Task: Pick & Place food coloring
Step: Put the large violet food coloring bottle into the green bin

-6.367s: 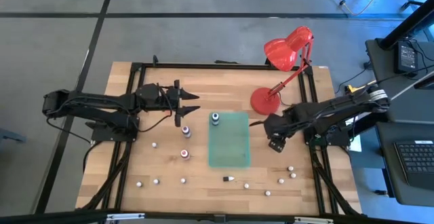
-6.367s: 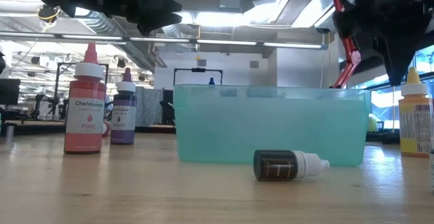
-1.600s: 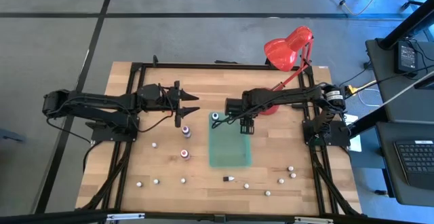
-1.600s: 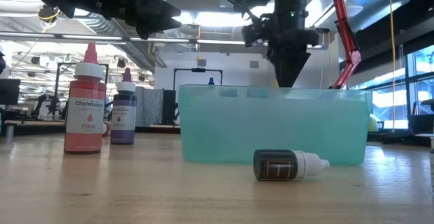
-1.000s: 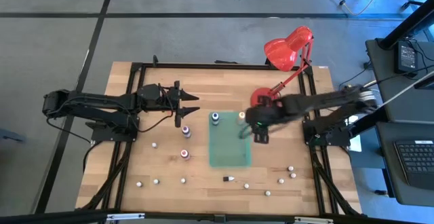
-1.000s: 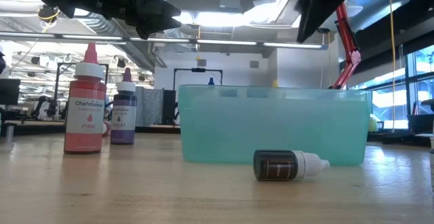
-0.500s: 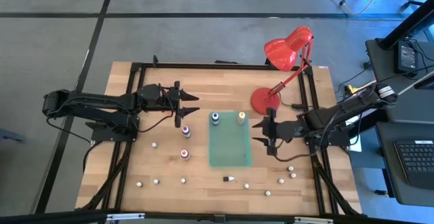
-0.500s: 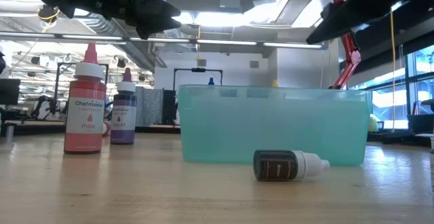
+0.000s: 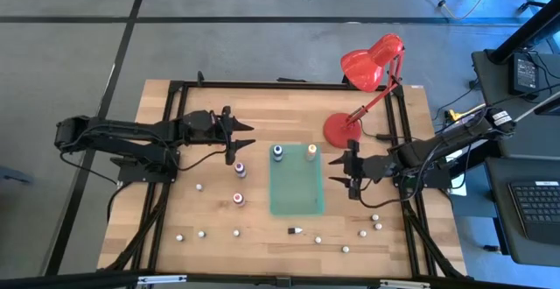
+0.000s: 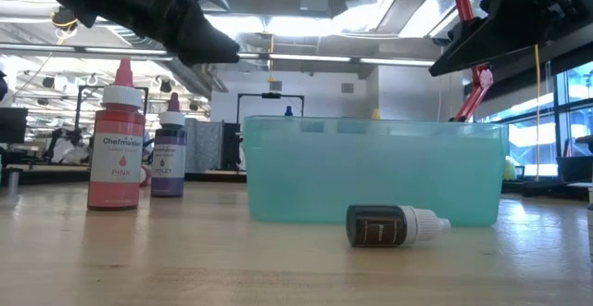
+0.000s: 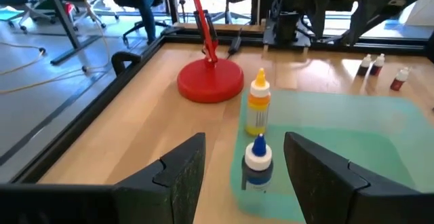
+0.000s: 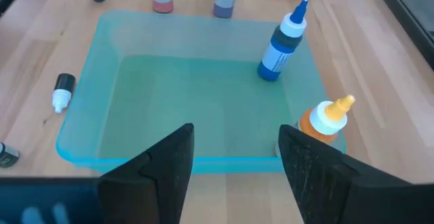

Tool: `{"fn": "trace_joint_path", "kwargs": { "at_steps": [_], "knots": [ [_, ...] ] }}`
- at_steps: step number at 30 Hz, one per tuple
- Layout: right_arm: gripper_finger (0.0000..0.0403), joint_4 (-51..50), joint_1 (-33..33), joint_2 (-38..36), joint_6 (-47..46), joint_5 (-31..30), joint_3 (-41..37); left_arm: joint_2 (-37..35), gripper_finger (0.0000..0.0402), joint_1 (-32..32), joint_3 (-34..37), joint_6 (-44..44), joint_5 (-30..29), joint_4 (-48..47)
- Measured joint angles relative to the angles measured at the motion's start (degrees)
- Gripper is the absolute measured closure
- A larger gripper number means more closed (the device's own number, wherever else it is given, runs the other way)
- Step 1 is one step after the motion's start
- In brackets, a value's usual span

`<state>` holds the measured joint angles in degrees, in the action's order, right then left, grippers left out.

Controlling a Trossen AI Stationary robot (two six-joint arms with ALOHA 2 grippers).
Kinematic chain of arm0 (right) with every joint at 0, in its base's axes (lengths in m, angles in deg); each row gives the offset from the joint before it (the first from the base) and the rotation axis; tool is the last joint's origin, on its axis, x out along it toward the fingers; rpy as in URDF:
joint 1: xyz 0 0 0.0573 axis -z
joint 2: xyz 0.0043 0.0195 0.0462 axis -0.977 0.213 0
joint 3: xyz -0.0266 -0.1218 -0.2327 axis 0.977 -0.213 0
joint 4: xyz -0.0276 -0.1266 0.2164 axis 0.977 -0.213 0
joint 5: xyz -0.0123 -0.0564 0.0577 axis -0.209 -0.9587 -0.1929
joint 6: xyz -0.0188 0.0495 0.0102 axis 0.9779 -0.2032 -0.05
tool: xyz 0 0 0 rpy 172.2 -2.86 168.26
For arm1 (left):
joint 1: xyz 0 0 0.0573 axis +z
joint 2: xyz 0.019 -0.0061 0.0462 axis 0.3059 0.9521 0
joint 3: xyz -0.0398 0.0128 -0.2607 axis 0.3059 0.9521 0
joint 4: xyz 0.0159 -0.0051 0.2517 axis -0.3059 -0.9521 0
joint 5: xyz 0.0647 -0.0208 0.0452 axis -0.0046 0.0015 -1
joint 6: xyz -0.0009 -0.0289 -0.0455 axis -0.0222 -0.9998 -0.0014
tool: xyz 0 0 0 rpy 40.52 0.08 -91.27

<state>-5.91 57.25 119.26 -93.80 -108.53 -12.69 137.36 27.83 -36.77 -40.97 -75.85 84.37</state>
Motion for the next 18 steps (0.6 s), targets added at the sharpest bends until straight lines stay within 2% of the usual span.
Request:
{"fn": "trace_joint_path", "kwargs": {
  "at_steps": [18],
  "knots": [
    [0.0185,0.0,0.02,0.0,0.15,0.0,0.0,0.0,0.0205,-0.28,0.0,-2.21,0.48,0.54]
  ]
}}
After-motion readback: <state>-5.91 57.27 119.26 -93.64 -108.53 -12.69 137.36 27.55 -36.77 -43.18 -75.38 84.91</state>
